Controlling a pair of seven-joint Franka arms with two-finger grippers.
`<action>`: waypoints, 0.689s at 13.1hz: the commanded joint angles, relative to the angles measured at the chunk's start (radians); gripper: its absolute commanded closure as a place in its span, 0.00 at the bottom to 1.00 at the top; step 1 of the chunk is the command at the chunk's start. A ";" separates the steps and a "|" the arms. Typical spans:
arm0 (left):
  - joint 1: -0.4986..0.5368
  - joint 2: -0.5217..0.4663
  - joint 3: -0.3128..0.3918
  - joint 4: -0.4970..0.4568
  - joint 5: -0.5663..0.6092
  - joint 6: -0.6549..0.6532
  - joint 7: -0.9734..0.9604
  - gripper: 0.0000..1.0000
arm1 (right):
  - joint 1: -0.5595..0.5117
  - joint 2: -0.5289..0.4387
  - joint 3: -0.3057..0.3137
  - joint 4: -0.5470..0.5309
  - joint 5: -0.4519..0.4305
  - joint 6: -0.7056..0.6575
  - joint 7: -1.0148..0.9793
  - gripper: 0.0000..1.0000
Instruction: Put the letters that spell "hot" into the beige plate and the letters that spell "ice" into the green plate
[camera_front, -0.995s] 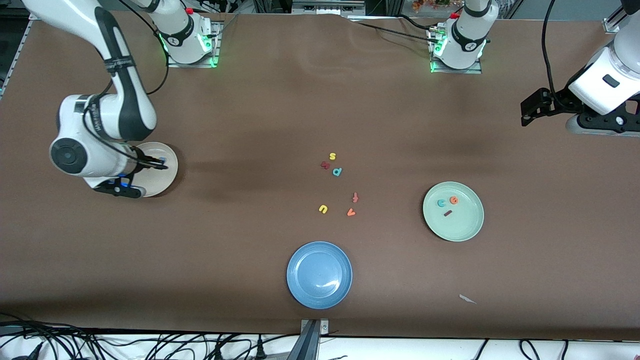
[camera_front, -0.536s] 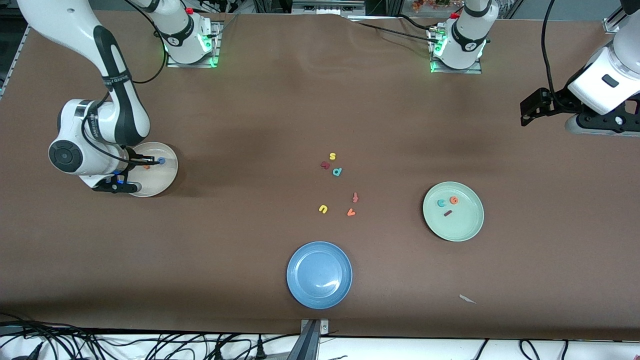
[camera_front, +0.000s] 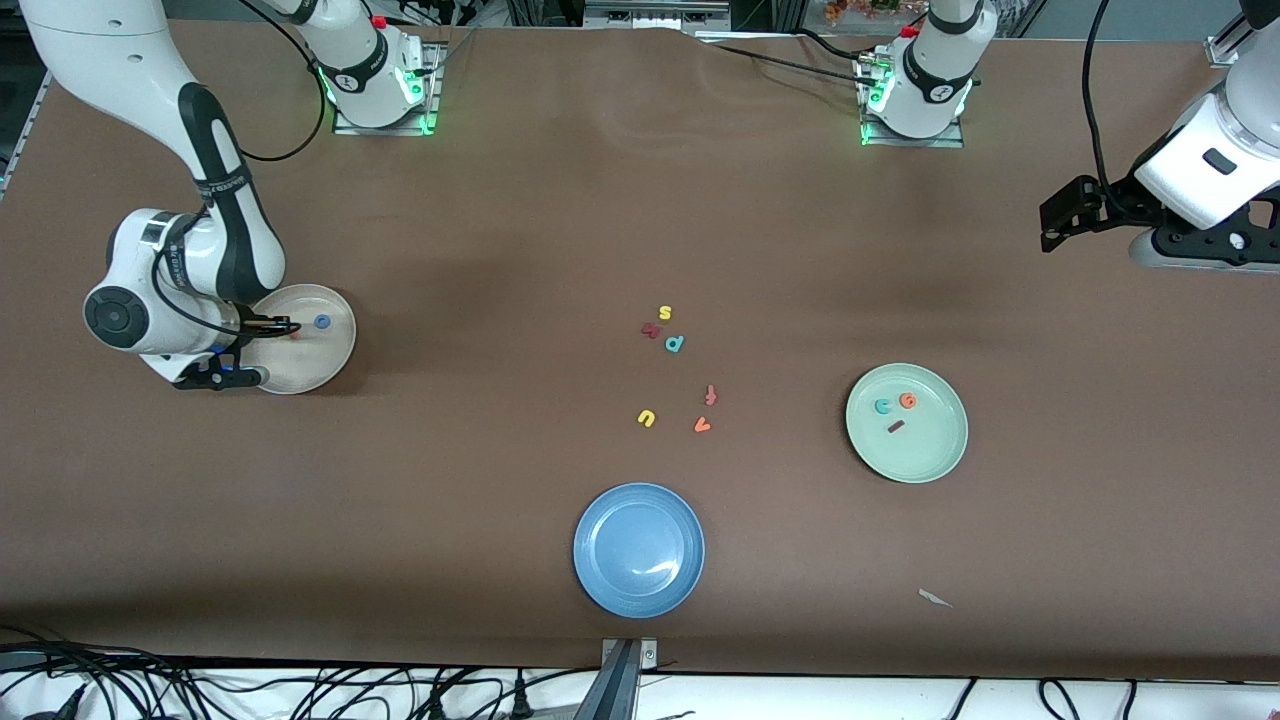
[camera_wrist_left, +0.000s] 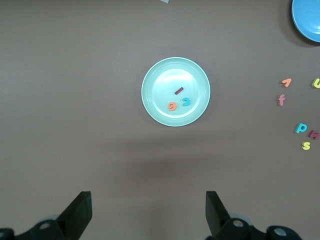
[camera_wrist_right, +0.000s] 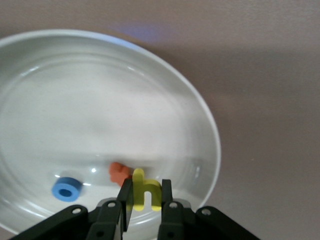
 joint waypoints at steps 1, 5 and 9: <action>0.001 -0.010 0.000 -0.006 -0.018 -0.001 0.016 0.00 | -0.023 0.016 0.001 0.008 -0.043 0.030 -0.022 0.72; -0.001 -0.010 0.000 -0.006 -0.018 -0.001 0.016 0.00 | -0.023 0.001 0.003 0.031 -0.034 0.022 -0.014 0.05; -0.001 -0.010 0.000 -0.006 -0.018 -0.001 0.016 0.00 | -0.014 -0.100 0.014 0.155 -0.016 -0.188 0.002 0.02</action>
